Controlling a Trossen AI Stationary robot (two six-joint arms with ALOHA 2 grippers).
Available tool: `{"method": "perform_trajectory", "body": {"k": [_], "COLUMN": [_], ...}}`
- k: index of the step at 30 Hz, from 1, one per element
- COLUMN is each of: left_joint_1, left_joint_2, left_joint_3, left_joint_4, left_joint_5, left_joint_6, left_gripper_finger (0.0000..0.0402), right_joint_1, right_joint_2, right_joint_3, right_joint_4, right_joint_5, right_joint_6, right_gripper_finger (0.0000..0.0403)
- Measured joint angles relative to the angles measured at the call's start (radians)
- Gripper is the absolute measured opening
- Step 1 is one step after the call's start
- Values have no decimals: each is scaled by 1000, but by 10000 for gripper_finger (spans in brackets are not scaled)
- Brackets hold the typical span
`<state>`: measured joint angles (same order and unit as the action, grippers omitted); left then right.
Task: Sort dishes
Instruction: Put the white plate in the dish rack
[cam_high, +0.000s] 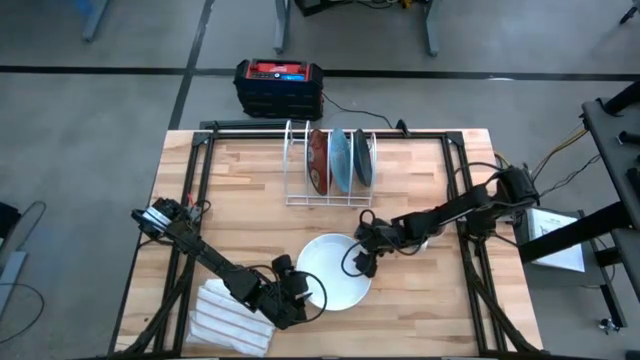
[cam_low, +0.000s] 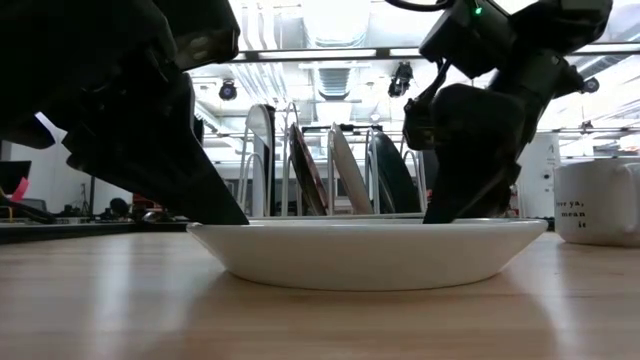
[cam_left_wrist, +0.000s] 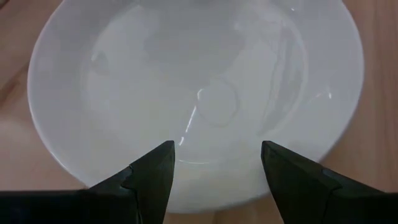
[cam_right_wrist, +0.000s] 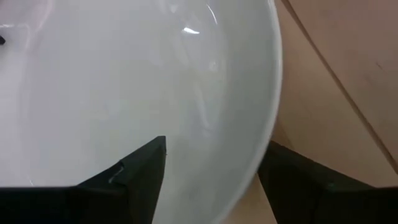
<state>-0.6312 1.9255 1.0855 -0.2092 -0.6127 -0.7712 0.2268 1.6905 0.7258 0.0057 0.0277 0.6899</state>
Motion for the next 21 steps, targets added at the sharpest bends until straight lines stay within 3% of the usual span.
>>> {"method": "perform_trajectory", "body": {"k": [13,21], "left_joint_1": [0,0], "left_joint_2": [2,2], "left_joint_3": [-2,-2], "left_joint_4": [8,9], "left_joint_5": [-6,-35], "left_joint_6": [2,3], "left_gripper_finger": [231,231], "right_joint_1": [-11,-11], "right_joint_2": [24,26], "right_joint_3": [0,0], "right_joint_4": [41,33], "right_joint_5": [3,58], "right_joint_6": [-35,-109], "right_gripper_finger": [193,110]}}
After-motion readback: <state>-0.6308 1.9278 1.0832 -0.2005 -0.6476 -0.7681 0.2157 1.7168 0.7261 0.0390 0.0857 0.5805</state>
